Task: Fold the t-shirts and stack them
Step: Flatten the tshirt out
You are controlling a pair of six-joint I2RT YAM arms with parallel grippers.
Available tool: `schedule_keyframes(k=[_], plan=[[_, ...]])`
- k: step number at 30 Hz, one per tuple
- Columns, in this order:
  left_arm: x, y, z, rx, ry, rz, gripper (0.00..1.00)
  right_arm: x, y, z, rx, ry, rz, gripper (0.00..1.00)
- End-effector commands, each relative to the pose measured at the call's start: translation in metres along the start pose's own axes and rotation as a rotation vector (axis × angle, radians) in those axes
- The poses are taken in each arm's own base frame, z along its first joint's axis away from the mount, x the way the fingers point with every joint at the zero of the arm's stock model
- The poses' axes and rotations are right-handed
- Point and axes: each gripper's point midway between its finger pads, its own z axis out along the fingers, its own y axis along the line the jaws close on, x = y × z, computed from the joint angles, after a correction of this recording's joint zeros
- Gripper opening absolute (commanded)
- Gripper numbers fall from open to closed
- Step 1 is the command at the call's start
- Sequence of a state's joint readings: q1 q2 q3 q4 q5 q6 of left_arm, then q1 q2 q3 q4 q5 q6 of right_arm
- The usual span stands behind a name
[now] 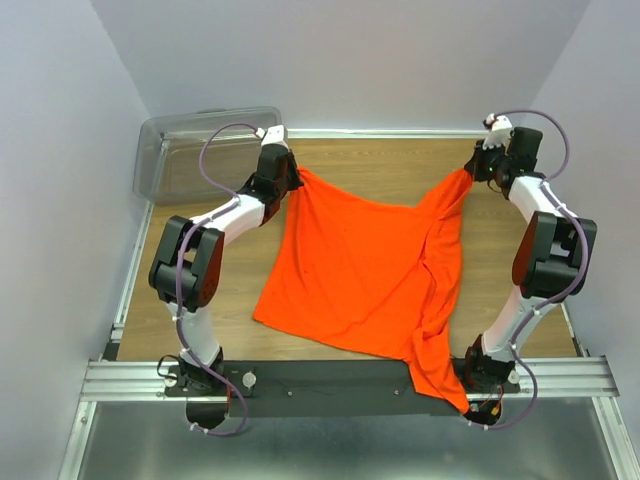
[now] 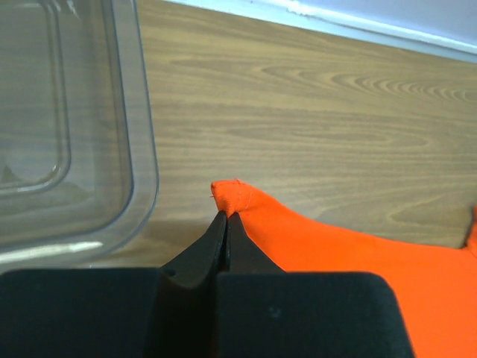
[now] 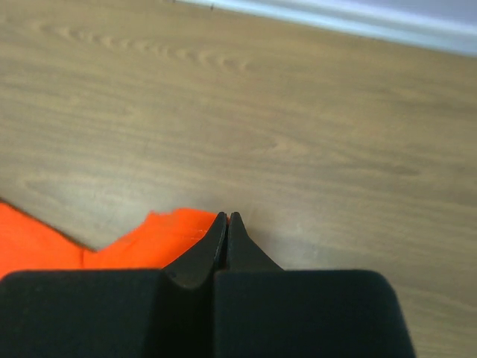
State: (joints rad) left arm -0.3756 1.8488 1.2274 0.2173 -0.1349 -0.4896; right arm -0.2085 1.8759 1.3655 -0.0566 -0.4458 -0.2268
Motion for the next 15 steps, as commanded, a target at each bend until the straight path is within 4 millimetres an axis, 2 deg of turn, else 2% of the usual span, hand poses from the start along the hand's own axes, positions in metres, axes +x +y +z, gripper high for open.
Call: schedule_keyframes(k=[1,3,5,6,7,8,10,11,12,13,15], plan=[[-0.009,0.011,0.011,-0.048,-0.013,0.028,0.0,-0.052,-0.011,0.001,0.053,-0.123,-0.026,0.01],[-0.013,0.01,0.009,-0.043,-0.021,0.032,0.0,-0.06,-0.002,-0.002,0.022,-0.137,-0.029,0.0],[-0.024,0.007,0.001,-0.028,-0.038,0.035,0.0,-0.078,0.01,-0.014,-0.015,-0.177,-0.044,0.0],[-0.027,0.008,-0.003,-0.029,-0.045,0.043,0.0,-0.083,0.026,-0.027,-0.064,-0.174,-0.039,0.01],[-0.031,0.007,-0.008,-0.026,-0.054,0.045,0.0,-0.087,0.034,-0.034,-0.085,-0.183,-0.044,0.01],[-0.045,0.003,-0.021,-0.016,-0.089,0.043,0.0,-0.094,0.042,-0.043,-0.097,-0.199,-0.055,0.01],[-0.044,0.006,-0.032,-0.019,-0.091,0.045,0.0,-0.104,0.062,-0.058,-0.137,-0.218,-0.071,0.0],[-0.055,0.005,-0.045,-0.014,-0.12,0.034,0.0,-0.117,0.075,-0.076,-0.15,-0.252,-0.092,0.01],[-0.047,0.011,-0.049,-0.024,-0.108,0.03,0.0,-0.121,0.08,-0.082,-0.15,-0.261,-0.093,0.01],[-0.05,0.012,-0.055,-0.022,-0.12,0.026,0.0,-0.132,0.086,-0.094,-0.151,-0.29,-0.107,0.01],[-0.045,0.024,-0.054,-0.037,-0.103,0.012,0.0,-0.132,0.095,-0.095,-0.161,-0.284,-0.103,0.0]])
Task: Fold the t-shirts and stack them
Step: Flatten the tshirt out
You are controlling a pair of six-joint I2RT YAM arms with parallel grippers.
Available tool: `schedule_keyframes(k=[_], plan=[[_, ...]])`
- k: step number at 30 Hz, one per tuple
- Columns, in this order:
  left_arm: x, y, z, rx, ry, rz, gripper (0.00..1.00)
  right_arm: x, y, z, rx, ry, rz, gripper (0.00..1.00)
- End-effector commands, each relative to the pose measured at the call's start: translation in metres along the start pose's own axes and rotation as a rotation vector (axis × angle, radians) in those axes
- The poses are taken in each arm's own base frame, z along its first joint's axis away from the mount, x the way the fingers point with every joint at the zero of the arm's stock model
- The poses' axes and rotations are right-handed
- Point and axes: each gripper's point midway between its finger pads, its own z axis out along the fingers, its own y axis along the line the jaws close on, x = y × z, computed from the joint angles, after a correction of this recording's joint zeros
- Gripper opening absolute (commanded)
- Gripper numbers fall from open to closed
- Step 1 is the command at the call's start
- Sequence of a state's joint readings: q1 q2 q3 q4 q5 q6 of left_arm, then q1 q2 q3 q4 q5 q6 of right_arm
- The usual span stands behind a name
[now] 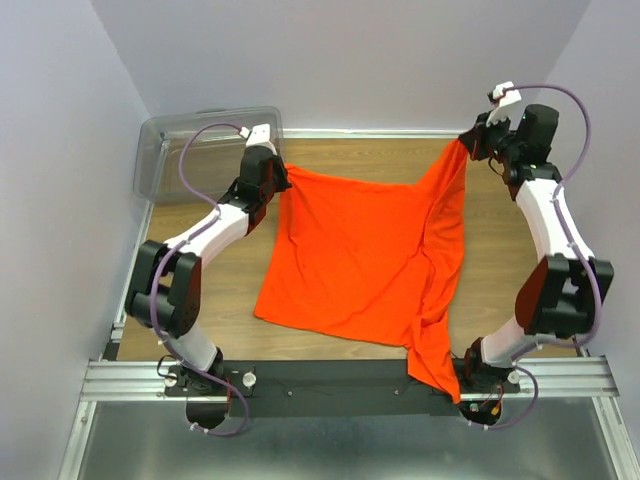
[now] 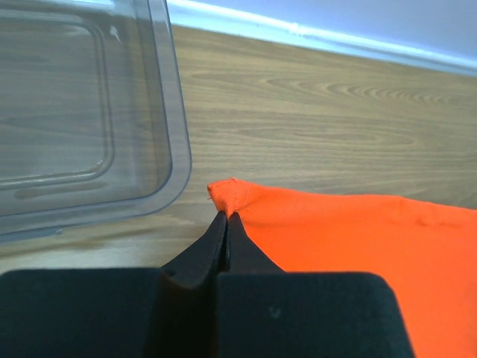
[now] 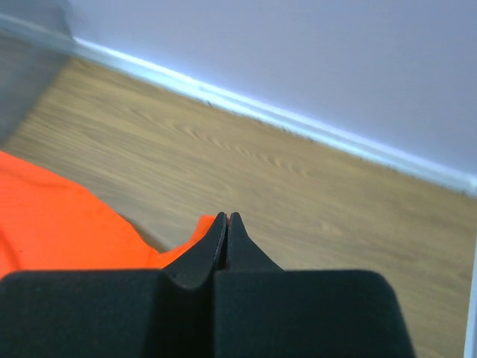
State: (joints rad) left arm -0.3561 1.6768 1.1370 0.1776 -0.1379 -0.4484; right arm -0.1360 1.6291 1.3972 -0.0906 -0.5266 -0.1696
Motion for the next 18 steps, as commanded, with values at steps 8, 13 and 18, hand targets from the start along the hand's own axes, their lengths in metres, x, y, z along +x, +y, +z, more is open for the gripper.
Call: schedule_keyframes(k=[8,13,18], plan=[[0.028,0.038,0.001,-0.051,0.084,-0.053,0.0,-0.002,0.06,-0.001,-0.123,0.012,0.009,0.01],[0.039,0.045,0.006,-0.073,0.125,-0.041,0.0,0.017,0.069,0.005,-0.132,0.052,-0.001,0.01],[0.048,0.055,0.017,-0.115,0.145,-0.033,0.0,0.03,0.069,0.013,-0.132,0.082,0.002,0.01]])
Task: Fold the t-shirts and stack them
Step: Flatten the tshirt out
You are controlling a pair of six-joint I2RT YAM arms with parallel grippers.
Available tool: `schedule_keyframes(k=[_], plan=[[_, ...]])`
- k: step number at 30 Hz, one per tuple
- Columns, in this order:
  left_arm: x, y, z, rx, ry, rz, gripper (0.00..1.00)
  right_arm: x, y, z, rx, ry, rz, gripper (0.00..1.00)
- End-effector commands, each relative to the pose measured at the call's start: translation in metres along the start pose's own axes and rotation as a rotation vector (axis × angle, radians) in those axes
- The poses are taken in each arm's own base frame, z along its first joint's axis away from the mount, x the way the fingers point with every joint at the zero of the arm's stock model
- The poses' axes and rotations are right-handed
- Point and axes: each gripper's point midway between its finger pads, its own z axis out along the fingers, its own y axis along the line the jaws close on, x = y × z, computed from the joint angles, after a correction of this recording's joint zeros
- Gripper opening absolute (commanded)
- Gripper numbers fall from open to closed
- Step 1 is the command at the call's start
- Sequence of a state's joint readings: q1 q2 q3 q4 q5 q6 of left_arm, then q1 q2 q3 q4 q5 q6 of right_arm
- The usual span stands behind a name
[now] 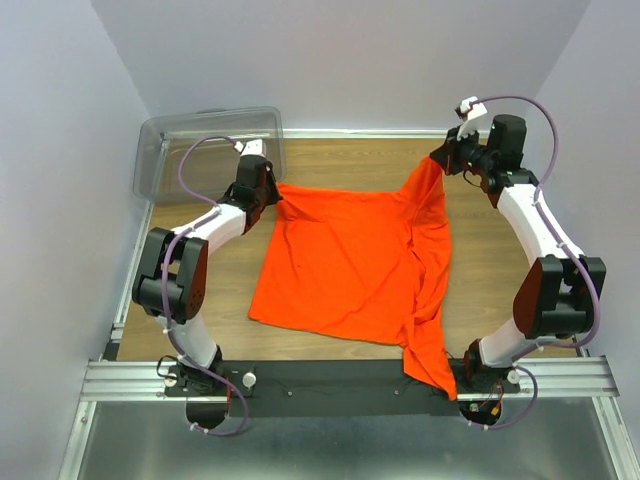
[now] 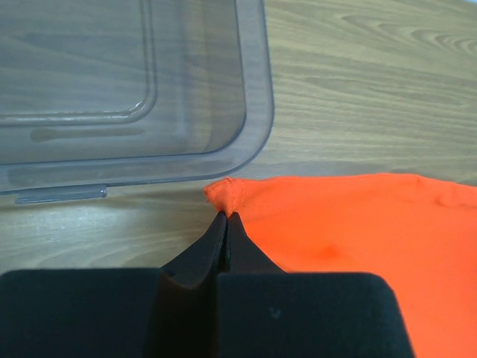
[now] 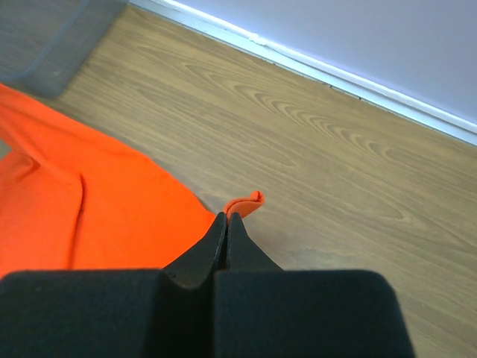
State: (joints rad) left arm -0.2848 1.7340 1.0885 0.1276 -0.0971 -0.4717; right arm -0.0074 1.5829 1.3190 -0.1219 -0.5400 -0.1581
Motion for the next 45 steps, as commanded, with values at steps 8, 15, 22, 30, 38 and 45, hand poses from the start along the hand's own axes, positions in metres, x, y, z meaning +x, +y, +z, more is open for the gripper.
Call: schedule_keyframes(k=[8,15,22,30,38,45], plan=[[-0.064,-0.009,-0.06,0.034,-0.214,-0.04,0.0,-0.053,0.001,-0.032,0.069,-0.089,-0.115,0.01],[-0.191,-0.047,-0.257,0.254,-0.703,-0.065,0.0,-0.214,0.055,-0.158,0.109,-0.398,-0.305,0.0],[-0.234,-0.061,-0.416,0.453,-1.014,-0.094,0.0,-0.344,0.12,-0.299,0.151,-0.737,-0.387,0.01],[-0.249,-0.059,-0.536,0.577,-1.234,-0.127,0.0,-0.389,0.168,-0.418,0.251,-1.012,-0.468,0.01],[-0.256,-0.025,-0.564,0.422,-1.329,-0.181,0.0,-0.357,0.119,-0.369,0.378,-0.836,-0.456,0.01],[-0.194,-0.023,-0.393,0.304,-0.912,-0.176,0.0,-0.237,0.07,-0.242,0.279,-0.483,-0.37,0.01]])
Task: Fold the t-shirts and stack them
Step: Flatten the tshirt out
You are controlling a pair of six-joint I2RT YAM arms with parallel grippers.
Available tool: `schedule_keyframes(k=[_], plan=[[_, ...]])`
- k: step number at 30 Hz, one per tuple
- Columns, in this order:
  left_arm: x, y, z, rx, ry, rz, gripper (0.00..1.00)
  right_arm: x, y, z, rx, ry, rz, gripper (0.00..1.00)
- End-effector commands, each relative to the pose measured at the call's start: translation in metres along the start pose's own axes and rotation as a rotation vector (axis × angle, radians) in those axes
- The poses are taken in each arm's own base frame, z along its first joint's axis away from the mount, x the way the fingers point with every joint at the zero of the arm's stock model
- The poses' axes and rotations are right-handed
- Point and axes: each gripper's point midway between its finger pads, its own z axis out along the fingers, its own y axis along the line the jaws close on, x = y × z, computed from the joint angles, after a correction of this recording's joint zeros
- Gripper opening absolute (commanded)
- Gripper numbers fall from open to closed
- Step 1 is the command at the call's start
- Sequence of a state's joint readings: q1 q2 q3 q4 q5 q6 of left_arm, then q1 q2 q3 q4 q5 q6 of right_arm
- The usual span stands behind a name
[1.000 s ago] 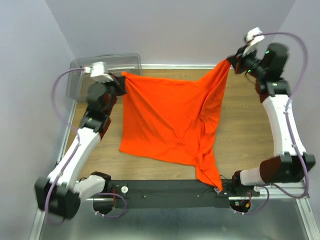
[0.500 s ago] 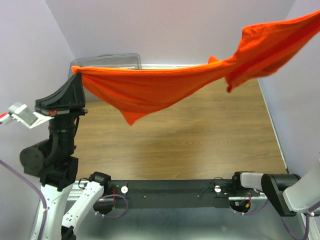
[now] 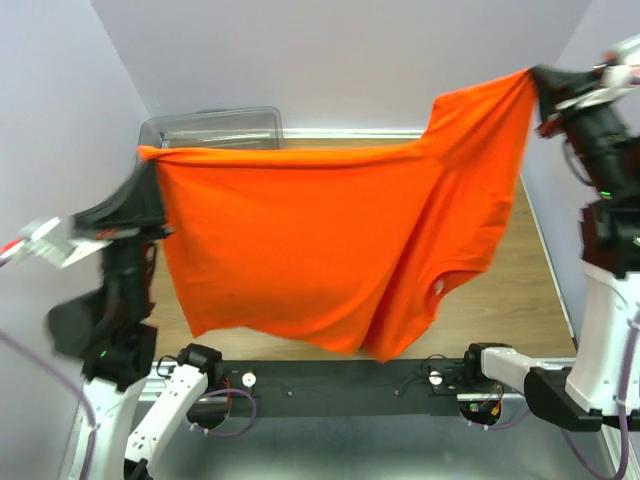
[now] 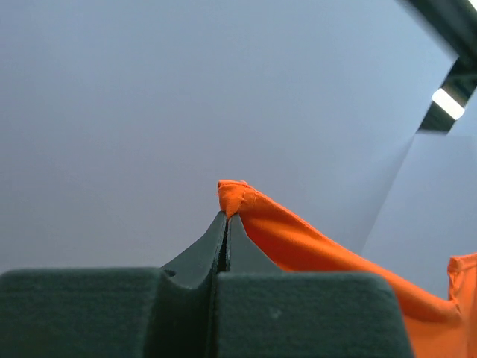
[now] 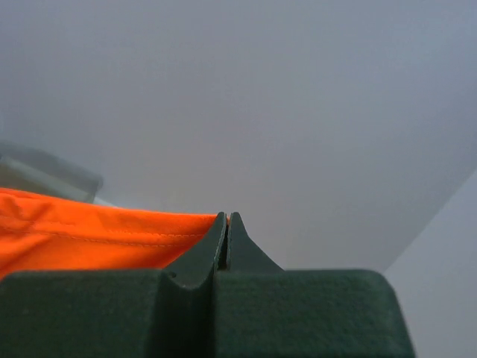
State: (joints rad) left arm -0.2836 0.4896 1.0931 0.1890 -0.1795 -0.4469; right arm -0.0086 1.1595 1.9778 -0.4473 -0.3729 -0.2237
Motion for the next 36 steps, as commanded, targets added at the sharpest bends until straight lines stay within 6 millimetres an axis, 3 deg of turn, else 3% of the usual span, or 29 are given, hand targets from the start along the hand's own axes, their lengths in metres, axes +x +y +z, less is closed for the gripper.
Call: schedule_keyframes(k=[1,2,3,4,6,7,8,9,11,12,14,16,20,22,23,24,25,26,27,28,29,31,32,34,35,36], plan=[[0.157,0.077,-0.027,-0.225,0.381,0.014,0.0,0.106,0.024,0.005,-0.076,0.192,0.037,0.01],[0.177,0.087,-0.035,-0.255,0.421,0.012,0.0,0.129,0.031,0.007,-0.094,0.225,0.059,0.01],[0.205,0.104,-0.044,-0.32,0.475,0.001,0.0,0.185,0.045,0.008,-0.127,0.305,0.093,0.01],[0.244,0.131,-0.063,-0.411,0.552,0.012,0.0,0.199,0.047,0.015,-0.134,0.285,0.083,0.01],[0.277,0.154,-0.079,-0.484,0.614,0.038,0.0,0.255,0.054,0.018,-0.132,0.354,0.106,0.01],[0.292,0.165,-0.085,-0.518,0.638,0.045,0.0,0.309,0.061,0.019,-0.133,0.452,0.132,0.01],[0.304,0.173,-0.087,-0.541,0.647,0.053,0.0,0.333,0.063,0.022,-0.13,0.487,0.136,0.01],[0.328,0.19,-0.095,-0.594,0.702,0.087,0.0,0.351,0.062,0.028,-0.121,0.507,0.137,0.01],[0.341,0.199,-0.085,-0.619,0.712,0.102,0.0,0.41,0.07,0.034,-0.143,0.616,0.166,0.01],[0.364,0.212,-0.092,-0.655,0.769,0.125,0.0,0.426,0.074,0.035,-0.153,0.644,0.18,0.0],[0.375,0.215,-0.077,-0.653,0.78,0.141,0.0,0.454,0.085,0.036,-0.187,0.694,0.213,0.01],[0.392,0.221,-0.074,-0.656,0.817,0.155,0.0,0.456,0.085,0.039,-0.194,0.691,0.216,0.01],[0.379,0.204,-0.049,-0.585,0.767,0.129,0.0,0.413,0.079,0.044,-0.195,0.607,0.21,0.01],[0.344,0.182,-0.031,-0.515,0.687,0.105,0.0,0.353,0.074,0.047,-0.214,0.502,0.197,0.01],[0.311,0.163,-0.019,-0.459,0.606,0.082,0.0,0.329,0.072,0.048,-0.223,0.467,0.195,0.01],[0.291,0.152,-0.013,-0.428,0.559,0.068,0.0,0.31,0.073,0.043,-0.238,0.458,0.205,0.01],[0.27,0.142,-0.008,-0.399,0.511,0.058,0.0,0.25,0.062,0.049,-0.235,0.352,0.179,0.01],[0.226,0.119,0.0,-0.339,0.411,0.029,0.0,0.229,0.062,0.044,-0.24,0.343,0.187,0.01],[0.202,0.108,0.003,-0.309,0.359,0.02,0.0,0.168,0.049,0.045,-0.223,0.234,0.144,0.01],[0.18,0.096,0.005,-0.279,0.313,0.005,0.0,0.172,0.052,0.042,-0.229,0.256,0.167,0.0],[0.135,0.073,0.005,-0.218,0.219,-0.026,0.0,0.112,0.042,0.037,-0.208,0.151,0.134,0.01],[0.091,0.052,0.001,-0.157,0.124,-0.063,0.0,0.067,0.038,0.024,-0.196,0.099,0.138,0.0],[0.052,0.034,-0.006,-0.103,0.041,-0.086,0.0,0.014,0.032,0.013,-0.181,0.005,0.1,0.01],[0.018,0.019,-0.014,-0.058,-0.028,-0.108,0.0,-0.027,0.032,-0.006,-0.173,-0.058,0.089,0.01],[-0.011,0.008,-0.023,-0.028,-0.088,-0.123,0.0,-0.067,0.031,-0.023,-0.164,-0.138,0.073,0.01],[-0.025,0.003,-0.028,-0.013,-0.118,-0.131,0.0,-0.084,0.032,-0.034,-0.162,-0.162,0.07,0.01]])
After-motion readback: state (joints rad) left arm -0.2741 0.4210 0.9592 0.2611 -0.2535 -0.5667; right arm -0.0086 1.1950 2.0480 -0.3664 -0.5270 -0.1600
